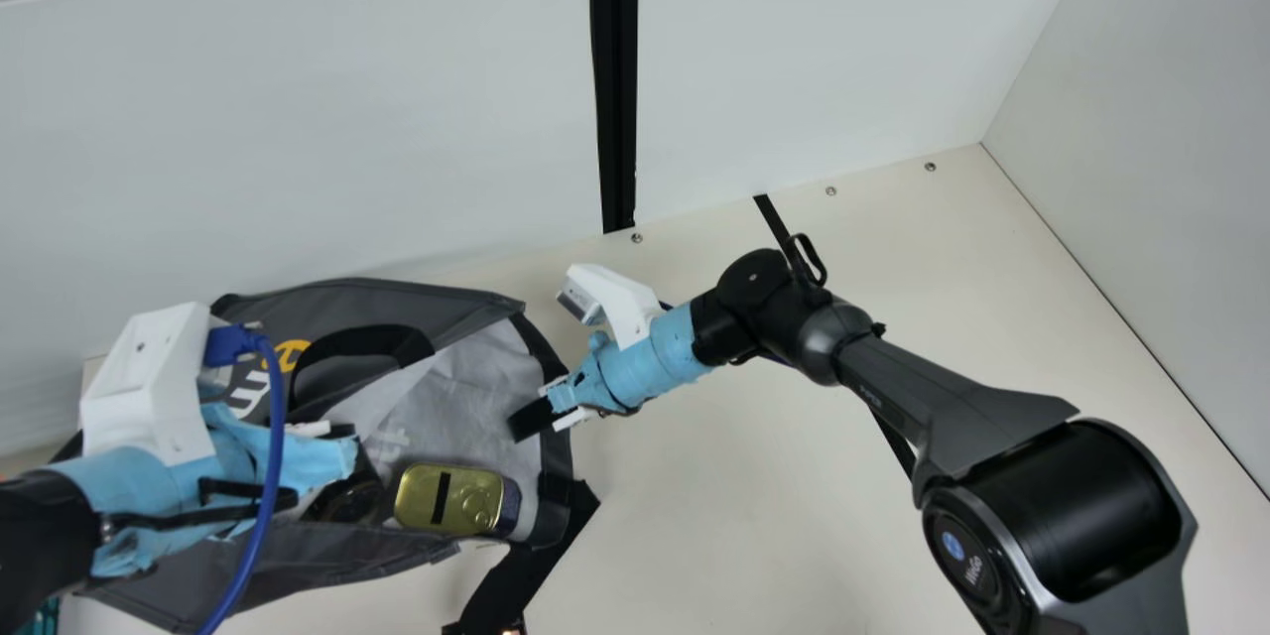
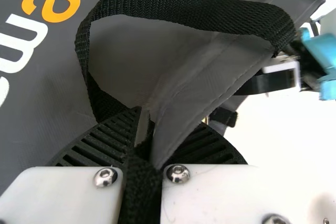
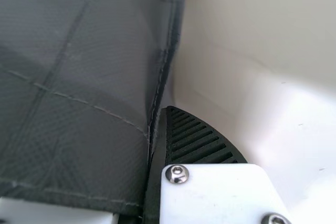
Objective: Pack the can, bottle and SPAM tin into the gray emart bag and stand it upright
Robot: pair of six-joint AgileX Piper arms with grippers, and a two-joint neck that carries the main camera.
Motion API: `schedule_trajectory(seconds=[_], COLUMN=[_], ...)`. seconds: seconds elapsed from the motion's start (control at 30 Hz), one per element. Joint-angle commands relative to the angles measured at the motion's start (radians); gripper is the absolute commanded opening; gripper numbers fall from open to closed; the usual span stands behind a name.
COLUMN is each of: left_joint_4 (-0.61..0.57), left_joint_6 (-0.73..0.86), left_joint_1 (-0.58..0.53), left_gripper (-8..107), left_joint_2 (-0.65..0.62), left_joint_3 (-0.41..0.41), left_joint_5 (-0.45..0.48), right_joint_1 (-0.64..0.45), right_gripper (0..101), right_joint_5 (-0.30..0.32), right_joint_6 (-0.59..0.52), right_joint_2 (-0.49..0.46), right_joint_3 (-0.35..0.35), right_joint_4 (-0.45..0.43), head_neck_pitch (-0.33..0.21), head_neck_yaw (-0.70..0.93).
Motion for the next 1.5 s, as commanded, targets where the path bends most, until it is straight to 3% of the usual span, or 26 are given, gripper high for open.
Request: schedule_trajectory(seconds=[0.0,0.3,0.9,1.47], left_joint_4=[-0.002,-0.075,-0.215,-0.226], left_joint_6=[0.001,0.034,0.074,0.071], left_joint_1=[0.001,-0.001,-0.013,-0.005], left_gripper=[-8,-8,-8,-8], left_joint_2=[-0.024,-0.013,0.025,0.025], left_joint_3=[0.023,0.018,-0.023,-0.141], left_joint_5=[-0.001,-0.068,-0.215,-0.252], right_joint_1=[-0.011,-0.078,-0.063,-0.066], right_gripper=[0,0,0,0], right_joint_5=[0.029,0.146,0.146,0.146], right_joint_6=[0.009,0.052,0.128,0.223], right_joint_2=[-0.015,-0.106,-0.249,-0.337], right_joint_3=[0.006,0.037,0.062,-0.043], right_joint_4=[0.046,0.165,0.321,0.411], head_neck_pitch=[-0.024,-0.024,-0.024,-0.024], head_neck_yaw=[-0.002,-0.002,-0.002,-0.002])
